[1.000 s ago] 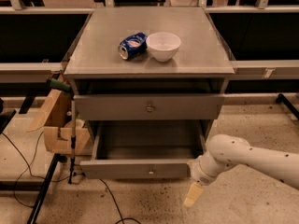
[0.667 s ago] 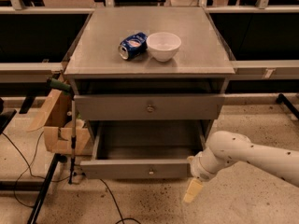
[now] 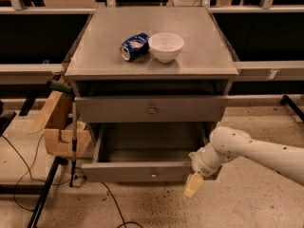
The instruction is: Open middle drawer
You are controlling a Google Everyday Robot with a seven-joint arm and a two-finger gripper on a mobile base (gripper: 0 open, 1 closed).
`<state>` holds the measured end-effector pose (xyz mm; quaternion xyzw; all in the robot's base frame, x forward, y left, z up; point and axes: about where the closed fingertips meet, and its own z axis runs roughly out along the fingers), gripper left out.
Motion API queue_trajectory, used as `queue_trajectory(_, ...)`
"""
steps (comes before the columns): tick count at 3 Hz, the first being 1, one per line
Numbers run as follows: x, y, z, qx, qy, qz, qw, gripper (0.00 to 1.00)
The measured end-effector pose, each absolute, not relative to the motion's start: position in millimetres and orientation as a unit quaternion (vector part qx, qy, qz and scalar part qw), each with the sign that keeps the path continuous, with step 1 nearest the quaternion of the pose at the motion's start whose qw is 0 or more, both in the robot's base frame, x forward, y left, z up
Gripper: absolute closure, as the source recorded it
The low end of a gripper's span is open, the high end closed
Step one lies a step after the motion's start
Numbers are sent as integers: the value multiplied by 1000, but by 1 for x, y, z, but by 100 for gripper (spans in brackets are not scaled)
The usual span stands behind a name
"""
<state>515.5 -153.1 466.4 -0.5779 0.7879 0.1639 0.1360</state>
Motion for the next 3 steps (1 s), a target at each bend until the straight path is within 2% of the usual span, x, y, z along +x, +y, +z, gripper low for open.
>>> queue_trajectory(3, 556, -157, 419, -569, 791, 171, 143, 0)
